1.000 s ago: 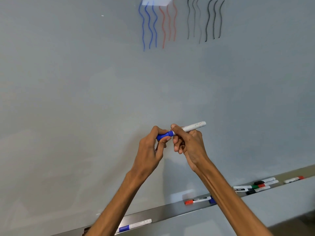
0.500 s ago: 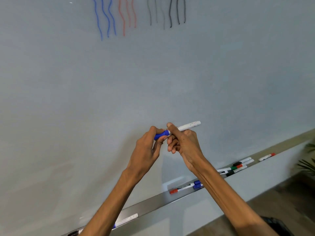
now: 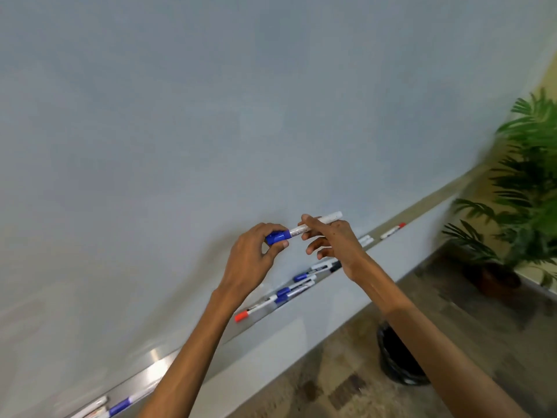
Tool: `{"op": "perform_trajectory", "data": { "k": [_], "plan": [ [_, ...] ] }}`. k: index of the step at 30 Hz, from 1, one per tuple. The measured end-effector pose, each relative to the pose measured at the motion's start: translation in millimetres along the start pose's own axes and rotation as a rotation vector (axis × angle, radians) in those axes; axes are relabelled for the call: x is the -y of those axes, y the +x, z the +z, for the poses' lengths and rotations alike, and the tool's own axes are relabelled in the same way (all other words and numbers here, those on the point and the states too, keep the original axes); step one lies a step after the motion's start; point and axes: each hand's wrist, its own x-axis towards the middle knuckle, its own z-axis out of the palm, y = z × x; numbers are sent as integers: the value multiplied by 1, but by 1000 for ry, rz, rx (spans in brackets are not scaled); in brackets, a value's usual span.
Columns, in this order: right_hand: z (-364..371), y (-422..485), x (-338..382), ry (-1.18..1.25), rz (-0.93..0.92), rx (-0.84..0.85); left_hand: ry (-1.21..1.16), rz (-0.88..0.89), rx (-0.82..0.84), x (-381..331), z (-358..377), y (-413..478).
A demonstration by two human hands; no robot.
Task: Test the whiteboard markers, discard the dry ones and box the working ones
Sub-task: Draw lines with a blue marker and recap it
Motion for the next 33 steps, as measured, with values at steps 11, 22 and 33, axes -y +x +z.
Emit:
{"op": "perform_trajectory", "data": {
  "k": [11,22,33],
  "plan": [
    [-183,7,-56,-40,122,-73,-37,-65,148,-53,166,45],
    [-308,-2,-132,-266,71,-274,-177,-56,455,-80,309,63],
    [-405,49,-226,-916,234,-211,-162,-78,693,-64,469,92]
  ]
}}
